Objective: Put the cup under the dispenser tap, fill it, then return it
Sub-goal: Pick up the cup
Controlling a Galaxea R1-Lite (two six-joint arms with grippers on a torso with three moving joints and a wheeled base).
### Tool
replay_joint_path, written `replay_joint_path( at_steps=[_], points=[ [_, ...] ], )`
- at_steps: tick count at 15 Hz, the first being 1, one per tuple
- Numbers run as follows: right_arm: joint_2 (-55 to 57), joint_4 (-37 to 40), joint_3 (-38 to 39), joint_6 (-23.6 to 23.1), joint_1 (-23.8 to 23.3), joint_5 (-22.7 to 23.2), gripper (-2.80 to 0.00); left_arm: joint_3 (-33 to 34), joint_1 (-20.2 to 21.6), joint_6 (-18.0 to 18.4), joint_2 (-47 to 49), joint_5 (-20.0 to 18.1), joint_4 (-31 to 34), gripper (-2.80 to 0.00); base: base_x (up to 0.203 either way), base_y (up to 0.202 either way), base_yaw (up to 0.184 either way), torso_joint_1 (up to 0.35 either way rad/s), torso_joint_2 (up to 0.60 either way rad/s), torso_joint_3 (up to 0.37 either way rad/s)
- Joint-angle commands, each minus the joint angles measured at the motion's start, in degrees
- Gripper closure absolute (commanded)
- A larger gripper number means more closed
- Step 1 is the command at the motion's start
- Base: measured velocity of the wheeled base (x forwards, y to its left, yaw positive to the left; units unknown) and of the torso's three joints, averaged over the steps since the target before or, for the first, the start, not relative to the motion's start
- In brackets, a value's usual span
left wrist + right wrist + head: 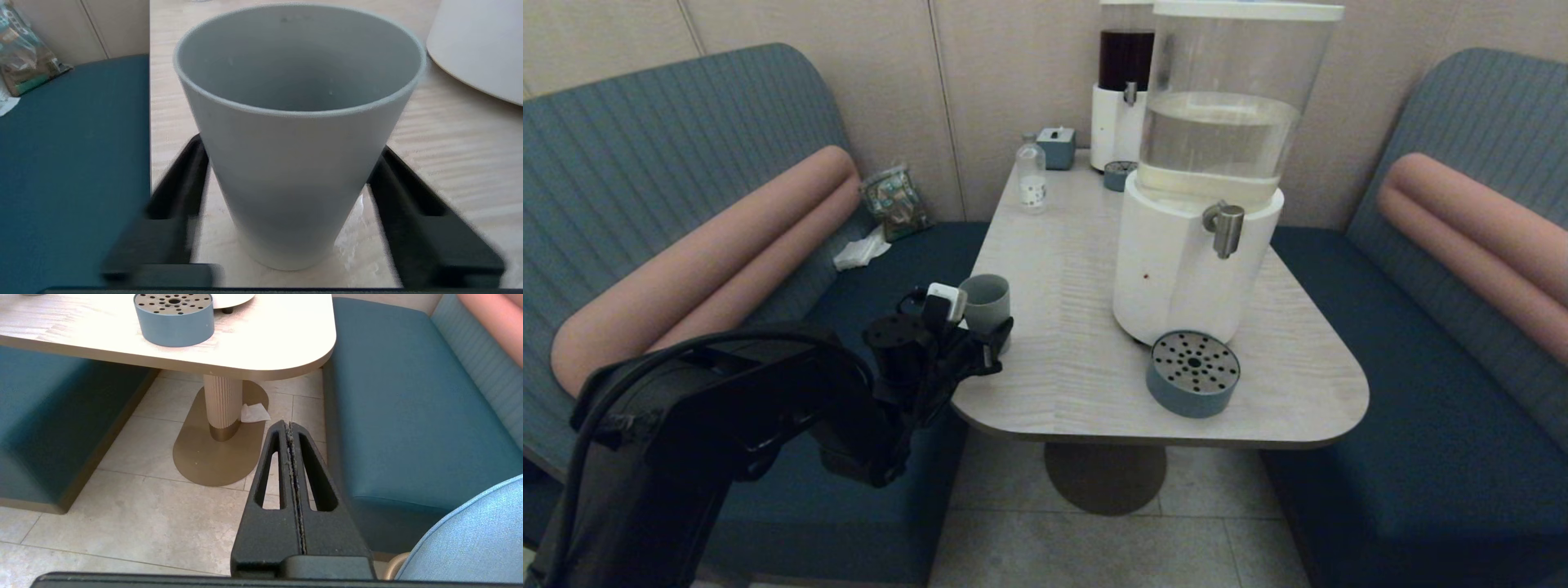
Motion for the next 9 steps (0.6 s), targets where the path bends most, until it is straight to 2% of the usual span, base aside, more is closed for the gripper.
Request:
replay_joint_path(
  at_steps=[1,5,9],
  points=[
    [-0.20,-0.01,0.00,-0.04,0.02,0.03,0.00,0.33,0.02,0.64,0.02,-0.03,-0.72,0.00,0.000,0.000,0.000,0.000,0.00,0.000],
    [-0.20,-0.01,0.00,-0.04,0.02,0.03,0.00,4.66,-0.43,0.88,-3.92,-0.10,-3.03,0.00,0.000,0.000,0.000,0.000,0.00,0.000],
    [-0.20,-0.01,0.00,-0.04,0.02,0.03,0.00,13.15,-3.57,0.84,-11.33,-0.05,-4.20,0.00,0.000,0.000,0.000,0.000,0.00,0.000]
  ],
)
